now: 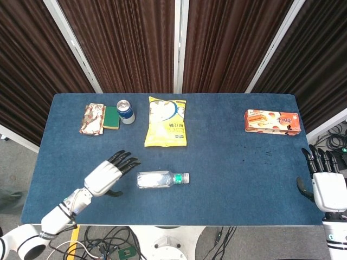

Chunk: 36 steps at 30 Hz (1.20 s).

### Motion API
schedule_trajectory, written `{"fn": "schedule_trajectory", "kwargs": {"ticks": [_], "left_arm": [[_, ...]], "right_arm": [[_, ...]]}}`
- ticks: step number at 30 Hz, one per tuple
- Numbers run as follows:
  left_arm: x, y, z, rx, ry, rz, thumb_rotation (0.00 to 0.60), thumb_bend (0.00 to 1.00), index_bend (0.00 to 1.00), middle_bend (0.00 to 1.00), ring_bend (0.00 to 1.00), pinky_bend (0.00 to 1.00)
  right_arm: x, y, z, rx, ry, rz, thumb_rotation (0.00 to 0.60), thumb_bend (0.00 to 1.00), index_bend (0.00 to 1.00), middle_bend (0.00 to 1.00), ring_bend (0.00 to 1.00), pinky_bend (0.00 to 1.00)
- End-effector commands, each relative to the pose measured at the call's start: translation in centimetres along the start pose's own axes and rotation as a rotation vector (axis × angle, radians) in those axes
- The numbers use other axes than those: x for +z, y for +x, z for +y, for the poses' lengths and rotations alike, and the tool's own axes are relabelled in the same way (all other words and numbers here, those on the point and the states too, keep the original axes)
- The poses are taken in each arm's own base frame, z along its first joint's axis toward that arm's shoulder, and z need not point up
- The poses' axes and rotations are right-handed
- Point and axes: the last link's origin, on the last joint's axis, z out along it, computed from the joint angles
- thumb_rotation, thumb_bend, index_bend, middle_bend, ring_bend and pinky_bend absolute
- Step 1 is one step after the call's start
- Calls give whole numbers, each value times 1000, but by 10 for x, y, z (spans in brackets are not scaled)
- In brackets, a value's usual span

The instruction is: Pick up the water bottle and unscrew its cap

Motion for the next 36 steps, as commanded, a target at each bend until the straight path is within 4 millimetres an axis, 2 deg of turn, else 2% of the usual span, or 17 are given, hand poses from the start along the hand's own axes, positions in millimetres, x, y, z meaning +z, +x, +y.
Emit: {"fn": "schedule_trajectory", "kwargs": {"ticks": [1, 5, 11, 20, 31, 36], "left_arm": [[24, -15, 27, -23, -52, -52, 600, 87, 98, 75, 0, 62], [47, -28, 40, -57, -38, -78, 600, 87, 98, 81, 29, 99], [72, -38, 42, -84, 56, -96, 600, 87, 98, 91, 52, 167], [84, -45, 47, -114, 111, -112, 600, 95, 132, 158, 150, 261], [92, -51, 48, -116, 123, -127, 600, 246, 187, 214, 222, 334], [92, -54, 45, -91, 131, -126, 600, 308, 257, 264, 276, 387]], "right_arm": [[0, -1, 1, 1, -2, -3, 600, 318, 0, 5, 0, 0], [1, -2, 1, 2, -1, -9, 600, 318, 0, 5, 0, 0], [-1, -3, 0, 2, 1, -13, 600, 317, 0, 5, 0, 0], [-2, -4, 0, 4, -3, -14, 600, 318, 0, 5, 0, 0], [-5, -3, 0, 7, -2, -9, 600, 318, 0, 5, 0, 0], [-5, -2, 0, 6, -1, -5, 600, 318, 0, 6, 0, 0]]}}
